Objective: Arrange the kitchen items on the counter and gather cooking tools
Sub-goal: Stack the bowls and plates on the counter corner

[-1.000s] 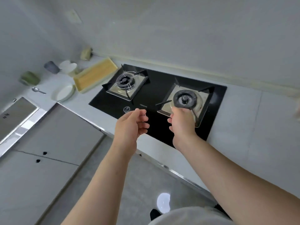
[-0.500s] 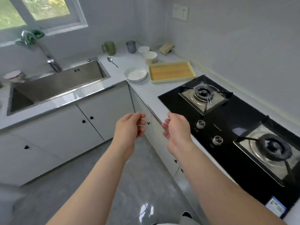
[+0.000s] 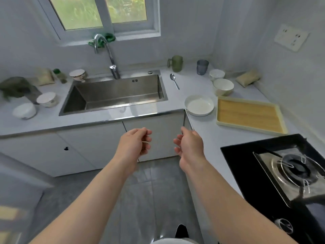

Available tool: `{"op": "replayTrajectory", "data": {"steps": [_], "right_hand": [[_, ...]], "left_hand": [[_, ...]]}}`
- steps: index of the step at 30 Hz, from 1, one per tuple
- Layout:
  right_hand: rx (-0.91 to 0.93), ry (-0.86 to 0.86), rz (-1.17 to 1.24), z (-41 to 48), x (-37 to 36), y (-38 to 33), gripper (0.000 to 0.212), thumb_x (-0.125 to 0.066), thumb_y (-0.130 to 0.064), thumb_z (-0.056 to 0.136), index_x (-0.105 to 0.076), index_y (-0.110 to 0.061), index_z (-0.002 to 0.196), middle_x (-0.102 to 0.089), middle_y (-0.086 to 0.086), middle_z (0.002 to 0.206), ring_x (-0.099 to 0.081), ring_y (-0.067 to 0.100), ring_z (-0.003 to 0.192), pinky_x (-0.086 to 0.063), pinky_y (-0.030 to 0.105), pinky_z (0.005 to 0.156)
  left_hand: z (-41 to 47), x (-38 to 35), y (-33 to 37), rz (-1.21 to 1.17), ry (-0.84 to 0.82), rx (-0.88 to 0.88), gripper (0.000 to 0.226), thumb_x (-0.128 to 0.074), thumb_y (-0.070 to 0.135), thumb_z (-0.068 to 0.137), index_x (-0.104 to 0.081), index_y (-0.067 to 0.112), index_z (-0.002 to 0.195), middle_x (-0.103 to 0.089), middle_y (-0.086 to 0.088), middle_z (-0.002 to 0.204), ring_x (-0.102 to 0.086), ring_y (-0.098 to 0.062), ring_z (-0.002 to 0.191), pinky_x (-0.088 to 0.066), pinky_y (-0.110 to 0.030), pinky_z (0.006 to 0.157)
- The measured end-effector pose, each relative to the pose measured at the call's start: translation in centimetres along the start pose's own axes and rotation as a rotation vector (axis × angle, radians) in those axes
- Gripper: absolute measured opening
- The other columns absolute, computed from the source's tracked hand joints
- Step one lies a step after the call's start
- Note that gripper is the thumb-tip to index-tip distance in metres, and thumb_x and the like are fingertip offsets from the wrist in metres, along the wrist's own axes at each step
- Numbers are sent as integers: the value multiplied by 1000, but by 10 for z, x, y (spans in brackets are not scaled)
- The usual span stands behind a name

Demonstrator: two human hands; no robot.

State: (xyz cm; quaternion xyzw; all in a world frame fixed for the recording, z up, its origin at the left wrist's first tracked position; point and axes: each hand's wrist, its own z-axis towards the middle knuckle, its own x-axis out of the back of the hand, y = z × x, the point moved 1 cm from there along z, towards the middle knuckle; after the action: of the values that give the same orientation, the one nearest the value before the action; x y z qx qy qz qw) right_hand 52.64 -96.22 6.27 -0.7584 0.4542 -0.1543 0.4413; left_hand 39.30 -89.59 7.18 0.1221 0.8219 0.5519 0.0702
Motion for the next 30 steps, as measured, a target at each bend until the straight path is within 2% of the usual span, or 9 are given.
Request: {"op": "replayTrajectory", "data": {"steps": [7,11,19,23,30], "right_hand": [[-6,-37,-51,76,-55,-45,10,-48,-23,100,-54,-20,93,-54,0,82,-54,14,74,-43,32,71],[18,4,-56,122,-85,-60,11,-49,-24,99,-55,-19,92,-55,-1,81,-55,15,75,-43,31,68],[70,186,-3,205,-145,-85,12,-47,-23,98,-56,-19,93,-56,2,86,-56,17,79,-43,30,66],[50,323,43,238,-139,-95,12,-48,-24,99,-56,-19,92,-57,2,86,-57,18,79,-43,28,61],[-43,468,55,274,-83,-92,9,-49,-21,99,-57,-20,96,-59,6,91,-57,17,71,-45,27,57]], "left_hand": [[87,-14,36,-51,21,22,23,-50,21,101,-68,12,91,-61,1,67,-52,-13,52,-42,-27,55],[146,-17,54,-45,3,46,22,-50,19,101,-68,11,91,-60,0,68,-51,-13,51,-41,-25,52],[270,-29,88,43,-207,94,20,-51,16,98,-68,8,92,-60,-3,70,-50,-15,50,-40,-25,51],[323,-56,102,114,-319,97,21,-52,16,99,-68,7,91,-60,-4,70,-50,-14,49,-41,-24,48],[364,-124,94,241,-523,139,21,-52,19,100,-68,6,96,-60,-6,75,-53,-17,54,-44,-27,52]]}}
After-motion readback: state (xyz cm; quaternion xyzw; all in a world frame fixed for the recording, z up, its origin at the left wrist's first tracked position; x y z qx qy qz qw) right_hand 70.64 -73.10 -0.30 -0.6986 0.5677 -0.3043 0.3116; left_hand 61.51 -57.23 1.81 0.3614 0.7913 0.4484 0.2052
